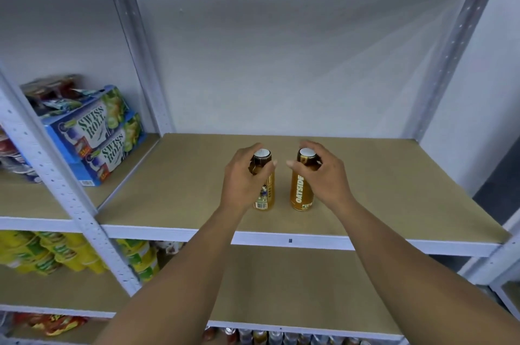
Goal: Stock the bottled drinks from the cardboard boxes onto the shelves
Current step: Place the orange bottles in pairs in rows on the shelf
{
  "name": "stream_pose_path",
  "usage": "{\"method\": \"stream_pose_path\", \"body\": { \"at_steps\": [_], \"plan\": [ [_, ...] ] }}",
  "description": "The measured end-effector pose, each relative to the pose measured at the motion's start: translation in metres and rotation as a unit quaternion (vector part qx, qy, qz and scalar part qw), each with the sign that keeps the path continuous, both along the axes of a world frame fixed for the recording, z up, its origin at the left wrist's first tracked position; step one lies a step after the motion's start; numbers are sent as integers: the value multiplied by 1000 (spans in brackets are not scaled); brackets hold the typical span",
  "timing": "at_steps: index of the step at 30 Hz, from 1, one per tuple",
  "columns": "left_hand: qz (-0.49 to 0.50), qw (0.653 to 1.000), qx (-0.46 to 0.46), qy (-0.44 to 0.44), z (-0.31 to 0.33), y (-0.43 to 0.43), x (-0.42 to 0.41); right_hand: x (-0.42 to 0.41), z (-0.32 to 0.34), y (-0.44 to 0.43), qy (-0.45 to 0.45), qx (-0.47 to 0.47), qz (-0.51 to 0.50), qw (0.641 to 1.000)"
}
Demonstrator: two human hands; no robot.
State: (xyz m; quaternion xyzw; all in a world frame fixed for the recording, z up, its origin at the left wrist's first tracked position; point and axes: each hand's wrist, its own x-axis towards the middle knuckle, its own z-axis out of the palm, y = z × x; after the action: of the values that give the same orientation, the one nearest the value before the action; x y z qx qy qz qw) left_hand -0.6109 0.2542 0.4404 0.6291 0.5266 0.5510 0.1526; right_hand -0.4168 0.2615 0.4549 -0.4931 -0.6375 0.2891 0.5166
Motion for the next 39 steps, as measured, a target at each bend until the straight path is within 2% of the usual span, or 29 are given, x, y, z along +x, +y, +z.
{"method": "stream_pose_path", "body": {
  "at_steps": [3, 11, 16, 25, 39],
  "plan": [
    [-13, 999, -30, -38, -9, -9, -7, 4, -11, -9, 22, -9, 23, 999],
    [-41, 993, -109, 3, -34, -21, -9, 15, -51, -16, -13, -28, 42, 999],
    [-38, 992, -119, 10, -35, -11, -1, 12, -57, -9, -20, -17, 40, 999],
    [-7, 993, -111, -30, -49, -9, 10, 12, -62, -7, -33, -18, 33, 999],
    [45, 993, -105, 32, -52, -10, 11, 14, -68, -5, -67, 1, -16, 998]
  ]
}}
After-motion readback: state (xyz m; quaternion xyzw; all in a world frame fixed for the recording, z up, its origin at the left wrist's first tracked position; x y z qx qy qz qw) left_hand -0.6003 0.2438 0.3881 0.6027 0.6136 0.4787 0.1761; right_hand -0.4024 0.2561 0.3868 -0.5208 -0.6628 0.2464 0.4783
